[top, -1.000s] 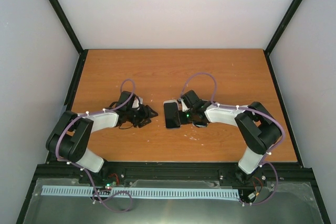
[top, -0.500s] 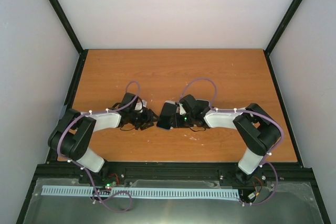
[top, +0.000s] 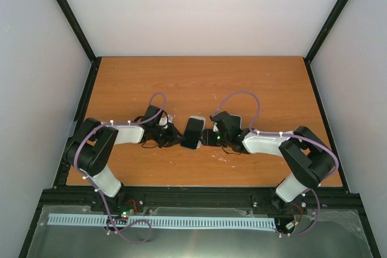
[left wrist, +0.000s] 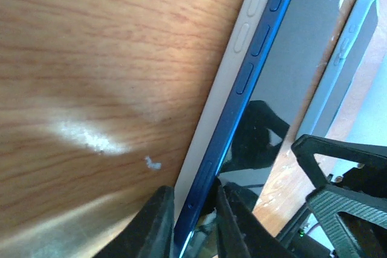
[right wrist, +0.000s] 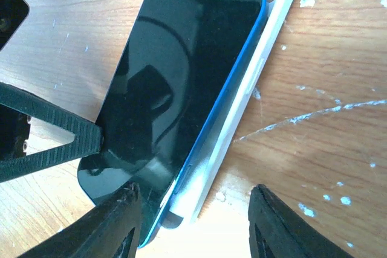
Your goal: Put the phone into the phone case
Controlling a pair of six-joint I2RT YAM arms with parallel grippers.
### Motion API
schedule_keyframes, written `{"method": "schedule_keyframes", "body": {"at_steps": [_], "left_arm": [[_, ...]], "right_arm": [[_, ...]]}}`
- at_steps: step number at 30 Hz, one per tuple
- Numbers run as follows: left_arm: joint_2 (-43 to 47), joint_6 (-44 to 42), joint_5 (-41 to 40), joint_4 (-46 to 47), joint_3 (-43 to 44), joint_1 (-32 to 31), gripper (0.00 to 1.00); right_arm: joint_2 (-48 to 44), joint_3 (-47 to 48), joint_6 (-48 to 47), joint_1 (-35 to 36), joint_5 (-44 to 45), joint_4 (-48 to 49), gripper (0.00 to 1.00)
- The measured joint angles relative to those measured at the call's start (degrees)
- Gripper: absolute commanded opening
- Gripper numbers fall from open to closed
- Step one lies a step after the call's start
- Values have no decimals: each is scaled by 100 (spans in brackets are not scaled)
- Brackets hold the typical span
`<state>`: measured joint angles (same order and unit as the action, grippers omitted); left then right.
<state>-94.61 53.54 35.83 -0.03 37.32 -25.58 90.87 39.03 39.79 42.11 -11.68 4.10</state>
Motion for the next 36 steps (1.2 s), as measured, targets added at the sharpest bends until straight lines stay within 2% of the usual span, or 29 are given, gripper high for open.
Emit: {"method": "schedule_keyframes", "body": {"at_steps": [10,22,29,36], "left_arm": [[-15,-35,-26,-94,306,-96,6],[-83,-39,-201,-201,525,-98,5],[-199,-92,-382,-302,645,-125,17],[-173,-50,-870,-533,647,-118,36]], "right_arm": [[-63,-199,197,-7,79,468,46],[-61,-461,531,-7,76,1005,43],[-61,-463,619,-52,76,1119,43],[-61,-463,704,-201,79,1117,43]]}}
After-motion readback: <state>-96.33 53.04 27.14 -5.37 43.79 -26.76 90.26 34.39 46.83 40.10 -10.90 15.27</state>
